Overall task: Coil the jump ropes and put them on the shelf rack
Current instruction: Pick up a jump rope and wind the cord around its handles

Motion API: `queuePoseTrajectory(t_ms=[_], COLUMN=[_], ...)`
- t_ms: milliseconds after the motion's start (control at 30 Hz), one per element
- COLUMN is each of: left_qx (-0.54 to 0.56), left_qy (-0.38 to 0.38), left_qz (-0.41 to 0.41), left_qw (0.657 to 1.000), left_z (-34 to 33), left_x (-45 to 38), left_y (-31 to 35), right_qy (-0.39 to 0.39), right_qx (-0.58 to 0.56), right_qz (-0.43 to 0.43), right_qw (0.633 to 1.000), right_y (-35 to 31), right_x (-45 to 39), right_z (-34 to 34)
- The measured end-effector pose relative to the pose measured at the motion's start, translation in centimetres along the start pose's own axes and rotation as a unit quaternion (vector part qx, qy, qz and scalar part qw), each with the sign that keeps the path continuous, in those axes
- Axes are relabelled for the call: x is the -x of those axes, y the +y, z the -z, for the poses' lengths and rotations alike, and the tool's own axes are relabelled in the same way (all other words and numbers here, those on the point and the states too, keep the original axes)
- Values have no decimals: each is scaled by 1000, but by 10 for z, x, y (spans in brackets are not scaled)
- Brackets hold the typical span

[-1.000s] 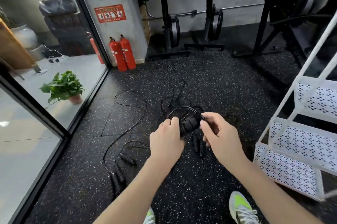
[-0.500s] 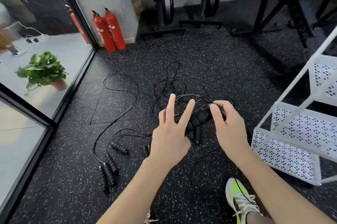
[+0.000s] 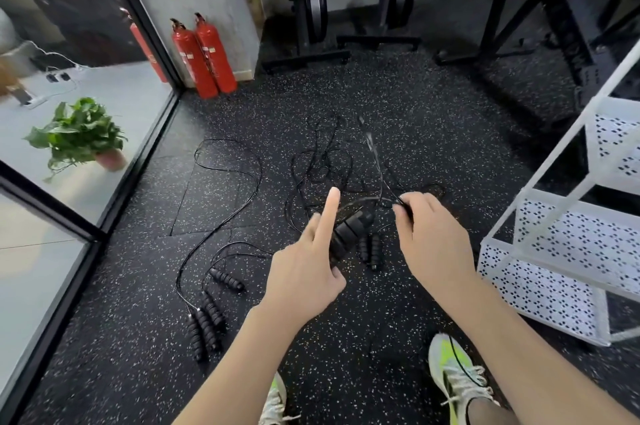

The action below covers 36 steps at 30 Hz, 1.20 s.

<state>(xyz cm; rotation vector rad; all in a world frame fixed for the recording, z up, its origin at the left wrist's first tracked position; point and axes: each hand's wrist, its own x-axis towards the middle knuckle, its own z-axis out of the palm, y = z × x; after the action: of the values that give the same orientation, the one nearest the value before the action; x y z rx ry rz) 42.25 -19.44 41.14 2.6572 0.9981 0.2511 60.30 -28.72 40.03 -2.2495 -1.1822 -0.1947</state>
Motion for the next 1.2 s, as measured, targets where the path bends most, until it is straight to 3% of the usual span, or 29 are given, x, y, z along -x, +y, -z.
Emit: queuePoseTrajectory(t_ms=[100, 167, 367, 633, 967, 1200], left_qx=[43, 83, 132, 186, 84, 40], left_qy=[-23, -34, -38, -45, -101, -87], left_qz=[12, 12, -42, -65, 12, 31], left_qw=[999, 996, 990, 979, 991, 995], left_z=[0, 0, 8, 14, 7, 1], left_x=[0, -2, 0, 7, -3, -8], left_y=[5, 6, 6, -3, -7, -8], right_qy=[-115, -151, -97, -131, -325, -344], right_qx=[47, 58, -106, -141, -241, -250], right_qz=[15, 21, 65, 187, 71, 65], right_qw=[992, 987, 987, 963, 912, 903], right_y=[7, 7, -2, 2, -4, -3], right_x=[4, 6, 5, 1, -4, -7], right_z=[-9, -10, -4, 5, 23, 29])
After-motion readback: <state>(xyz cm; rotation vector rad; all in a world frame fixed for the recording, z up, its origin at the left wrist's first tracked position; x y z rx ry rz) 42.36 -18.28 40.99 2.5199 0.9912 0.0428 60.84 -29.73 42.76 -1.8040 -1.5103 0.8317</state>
